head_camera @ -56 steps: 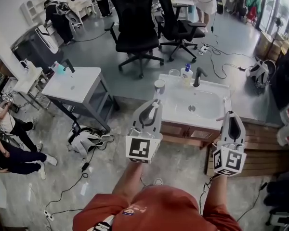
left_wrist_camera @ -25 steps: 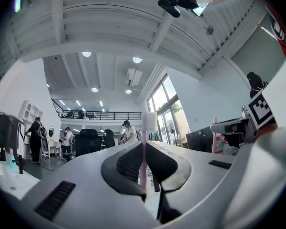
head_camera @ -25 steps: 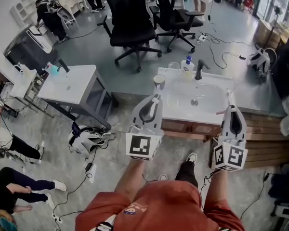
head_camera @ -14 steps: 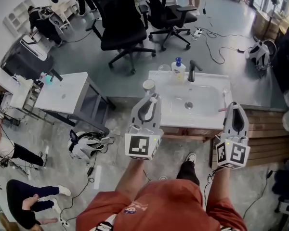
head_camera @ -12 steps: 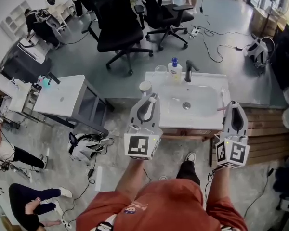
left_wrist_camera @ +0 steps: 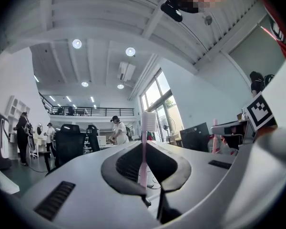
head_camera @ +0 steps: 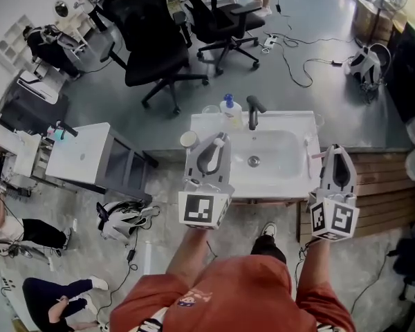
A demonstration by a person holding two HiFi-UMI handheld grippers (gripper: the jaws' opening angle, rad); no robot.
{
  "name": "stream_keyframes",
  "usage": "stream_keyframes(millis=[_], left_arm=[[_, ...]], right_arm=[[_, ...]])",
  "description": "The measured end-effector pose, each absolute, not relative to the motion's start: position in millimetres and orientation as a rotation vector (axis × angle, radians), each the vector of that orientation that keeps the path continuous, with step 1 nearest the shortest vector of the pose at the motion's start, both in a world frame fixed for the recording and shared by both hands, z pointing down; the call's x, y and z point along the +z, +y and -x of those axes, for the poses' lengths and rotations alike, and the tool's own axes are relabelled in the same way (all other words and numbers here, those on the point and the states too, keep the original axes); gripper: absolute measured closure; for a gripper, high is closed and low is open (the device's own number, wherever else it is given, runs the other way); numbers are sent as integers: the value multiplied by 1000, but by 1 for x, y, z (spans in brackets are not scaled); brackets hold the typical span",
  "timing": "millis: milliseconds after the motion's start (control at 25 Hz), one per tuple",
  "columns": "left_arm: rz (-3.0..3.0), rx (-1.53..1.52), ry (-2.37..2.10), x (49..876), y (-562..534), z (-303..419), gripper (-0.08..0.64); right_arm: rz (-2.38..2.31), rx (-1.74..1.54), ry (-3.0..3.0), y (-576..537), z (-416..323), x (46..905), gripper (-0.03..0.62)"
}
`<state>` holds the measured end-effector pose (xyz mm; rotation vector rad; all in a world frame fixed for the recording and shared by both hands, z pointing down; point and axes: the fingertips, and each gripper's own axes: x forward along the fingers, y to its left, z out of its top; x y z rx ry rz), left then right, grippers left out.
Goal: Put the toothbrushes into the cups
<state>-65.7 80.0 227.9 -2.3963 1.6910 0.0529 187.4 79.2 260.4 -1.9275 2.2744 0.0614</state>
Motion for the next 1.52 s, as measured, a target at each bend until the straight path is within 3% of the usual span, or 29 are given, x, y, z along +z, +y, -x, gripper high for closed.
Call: stream_keyframes(millis=[840,1520], left_arm=[[2377,73,1634,208,-38,-94,523],[2454,100,1632,224,-85,-82,523]], right_arm=[[1898,36,2221,-40,-344,252,565],[1919,83,2211,-73,-328,251,565]])
